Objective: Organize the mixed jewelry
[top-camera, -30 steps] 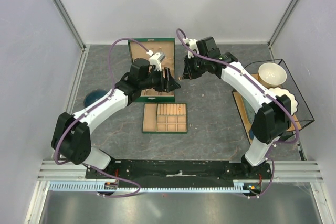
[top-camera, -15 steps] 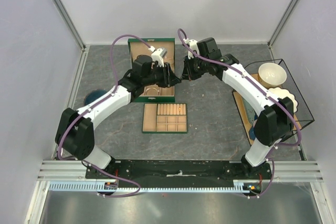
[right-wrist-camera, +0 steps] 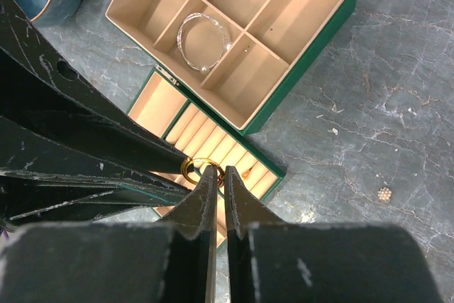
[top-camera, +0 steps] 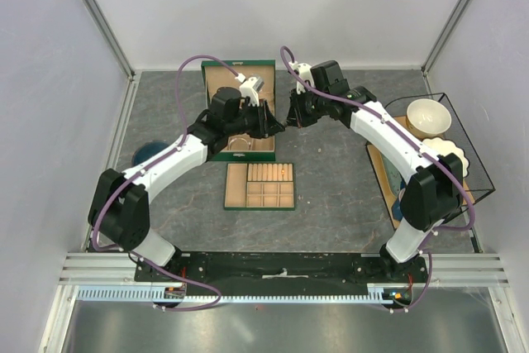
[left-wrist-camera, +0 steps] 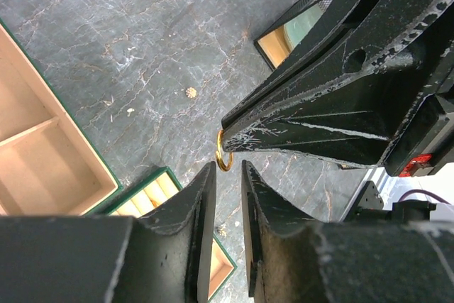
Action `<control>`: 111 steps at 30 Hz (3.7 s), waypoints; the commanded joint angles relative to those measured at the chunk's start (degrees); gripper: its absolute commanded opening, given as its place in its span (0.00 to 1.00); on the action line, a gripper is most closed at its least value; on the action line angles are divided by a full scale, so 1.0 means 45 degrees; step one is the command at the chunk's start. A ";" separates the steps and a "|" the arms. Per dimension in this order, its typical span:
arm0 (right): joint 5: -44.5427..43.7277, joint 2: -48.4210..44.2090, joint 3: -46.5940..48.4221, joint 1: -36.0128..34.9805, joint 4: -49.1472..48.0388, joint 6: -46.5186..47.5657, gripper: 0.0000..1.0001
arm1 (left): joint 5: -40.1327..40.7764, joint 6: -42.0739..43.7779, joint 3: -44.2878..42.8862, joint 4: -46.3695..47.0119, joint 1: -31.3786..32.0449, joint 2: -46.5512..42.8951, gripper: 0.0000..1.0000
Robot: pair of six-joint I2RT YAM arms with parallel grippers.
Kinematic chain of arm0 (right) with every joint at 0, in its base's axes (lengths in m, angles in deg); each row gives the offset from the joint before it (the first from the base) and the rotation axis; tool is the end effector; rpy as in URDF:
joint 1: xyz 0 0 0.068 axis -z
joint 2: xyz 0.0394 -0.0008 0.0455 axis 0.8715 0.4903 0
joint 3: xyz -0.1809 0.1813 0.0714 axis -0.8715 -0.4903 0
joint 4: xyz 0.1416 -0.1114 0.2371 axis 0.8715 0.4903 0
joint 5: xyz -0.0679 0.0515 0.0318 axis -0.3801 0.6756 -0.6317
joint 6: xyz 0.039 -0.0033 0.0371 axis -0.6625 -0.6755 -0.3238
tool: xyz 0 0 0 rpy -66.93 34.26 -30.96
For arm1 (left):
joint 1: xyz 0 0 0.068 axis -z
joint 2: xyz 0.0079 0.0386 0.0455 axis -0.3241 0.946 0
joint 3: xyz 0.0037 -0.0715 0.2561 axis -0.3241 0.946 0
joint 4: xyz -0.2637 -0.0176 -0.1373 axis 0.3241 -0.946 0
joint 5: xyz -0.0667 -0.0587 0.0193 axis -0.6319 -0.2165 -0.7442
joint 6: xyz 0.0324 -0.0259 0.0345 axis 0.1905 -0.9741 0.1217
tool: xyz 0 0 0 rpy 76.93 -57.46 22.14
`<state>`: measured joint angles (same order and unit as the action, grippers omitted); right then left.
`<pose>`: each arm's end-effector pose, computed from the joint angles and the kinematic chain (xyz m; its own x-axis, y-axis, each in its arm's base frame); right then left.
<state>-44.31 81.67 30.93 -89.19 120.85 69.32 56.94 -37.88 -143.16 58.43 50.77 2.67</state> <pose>0.3655 0.2135 0.3167 -0.6921 -0.2088 -0.6909 -0.5766 0.7358 0.3552 0.3282 -0.2200 0.2720 -0.6655 -0.1020 -0.7394 0.5360 0.6241 -0.5686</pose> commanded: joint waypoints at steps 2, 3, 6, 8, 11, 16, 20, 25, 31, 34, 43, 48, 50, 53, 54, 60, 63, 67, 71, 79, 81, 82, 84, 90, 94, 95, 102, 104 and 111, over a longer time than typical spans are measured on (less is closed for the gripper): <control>0.0217 -0.0586 -0.0106 -0.0041 -0.0372 -0.0111 0.06 | 0.0093 -0.0309 -0.0475 0.0603 0.0089 0.0092 0.26; 0.0237 -0.0605 -0.0126 -0.0060 -0.0353 -0.0111 0.06 | 0.0093 -0.0329 -0.0494 0.0603 0.0089 0.0111 0.26; 0.0218 -0.0644 -0.0204 -0.0060 -0.0372 -0.0091 0.06 | 0.0113 -0.0309 -0.0513 0.0603 0.0089 0.0092 0.26; 0.0237 -0.0664 -0.0243 -0.0060 -0.0372 -0.0091 0.06 | 0.0132 -0.0290 -0.0513 0.0603 0.0089 0.0072 0.26; 0.0295 -0.0683 -0.0263 -0.0060 -0.0391 -0.0091 0.06 | 0.0132 -0.0251 -0.0533 0.0603 0.0089 0.0072 0.26; 0.0374 -0.0761 -0.0321 -0.0060 -0.0391 -0.0072 0.06 | 0.0171 -0.0231 -0.0572 0.0603 0.0089 0.0170 0.27; 0.0393 -0.0840 -0.0399 -0.0060 -0.0391 -0.0072 0.06 | 0.0171 -0.0173 -0.0611 0.0603 0.0089 0.0209 0.27; 0.0413 -0.0879 -0.0361 -0.0041 -0.0411 -0.0111 0.06 | 0.0132 -0.0192 -0.0592 0.0584 0.0089 0.0209 0.27; 0.0432 -0.0898 -0.0380 -0.0060 -0.0430 -0.0091 0.06 | 0.0151 -0.0270 -0.0553 0.0603 0.0069 0.0248 0.24; 0.0413 -0.0879 -0.0438 -0.0060 -0.0469 -0.0111 0.06 | 0.0132 -0.0289 -0.0533 0.0603 0.0089 0.0248 0.21; 0.0413 -0.0898 -0.0497 -0.0061 -0.0509 -0.0072 0.07 | 0.0054 -0.0368 -0.0533 0.0623 0.0089 0.0306 0.07; 0.0529 -0.1015 -0.0614 -0.0060 -0.0547 -0.0013 0.15 | 0.0151 -0.0329 -0.0494 0.0603 0.0089 0.0248 0.01; 0.0608 -0.1073 -0.0634 -0.0060 -0.0547 -0.0013 0.20 | 0.0229 -0.0309 -0.0494 0.0603 0.0089 0.0209 0.01; 0.0667 -0.1210 -0.0712 -0.0060 -0.0528 0.0065 0.33 | 0.0269 -0.0212 -0.0436 0.0584 0.0089 0.0189 0.01; 0.0667 -0.1249 -0.0712 -0.0060 -0.0509 0.0084 0.39 | 0.0269 -0.0192 -0.0435 0.0584 0.0089 0.0170 0.01; 0.0725 -0.1835 -0.0868 -0.0022 -0.0411 0.0279 0.51 | 0.0074 0.0159 -0.0455 0.0525 0.0050 0.0092 0.01; 0.0959 -0.2108 -0.0849 0.0037 -0.0294 0.0397 0.53 | 0.0015 0.0277 -0.0416 0.0486 0.0030 0.0053 0.02; 0.1370 -0.2401 -0.0848 0.0115 -0.0215 0.0533 0.54 | -0.0199 0.0316 -0.0357 0.0505 -0.0106 0.0053 0.02; 0.1622 -0.2811 -0.1238 0.0446 -0.0371 0.0554 0.54 | -0.2494 0.0298 -0.0007 0.1108 -0.0593 -0.0200 0.02; 0.4469 -0.3183 -0.2527 0.1599 -0.2108 -0.0051 0.51 | -0.7541 -0.2806 0.1789 0.6615 -0.2409 -0.0475 0.02; 0.5194 -0.3280 -0.2976 0.1716 -0.3041 -0.0576 0.50 | -0.8148 -0.3530 0.1927 0.7436 -0.2548 -0.0494 0.01; 0.5817 -0.3242 -0.3094 0.1717 -0.3357 -0.0773 0.50 | -0.8342 -0.3919 0.2063 0.8097 -0.2567 -0.0475 0.02; 0.6581 -0.3086 -0.3348 0.1717 -0.4156 -0.1164 0.50 | -0.8734 -0.4195 0.2219 0.8511 -0.2568 -0.0436 0.02; 0.7639 -0.2675 -0.3816 0.1717 -0.6069 -0.2570 0.47 | -0.9008 -0.4977 0.2494 0.9783 -0.2587 -0.0338 0.02; 0.7483 -0.3046 -0.4500 0.1717 -0.7811 -0.3742 0.43 | -0.8931 -0.5152 0.2533 0.9900 -0.2587 -0.0318 0.02; 0.7503 -0.2989 -0.4443 0.1717 -0.7968 -0.3840 0.43 | -0.8930 -0.5192 0.2553 1.0035 -0.2568 -0.0319 0.02; 0.7834 -0.2871 -0.4637 0.1717 -0.8769 -0.4542 0.42 | -0.8891 -0.5329 0.2514 1.0115 -0.2587 -0.0260 0.02; 0.7854 -0.2949 -0.4715 0.1698 -0.8965 -0.4680 0.41 | -0.8872 -0.5348 0.2533 1.0115 -0.2587 -0.0260 0.01; 0.7893 -0.2968 -0.5087 0.1658 -0.9648 -0.5091 0.38 | -0.8775 -0.5504 0.2533 1.0290 -0.2568 -0.0182 0.02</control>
<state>-10.48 69.41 9.31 -81.48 82.49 48.25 18.75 -60.81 -131.97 100.92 39.03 2.84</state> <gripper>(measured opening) 0.392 0.025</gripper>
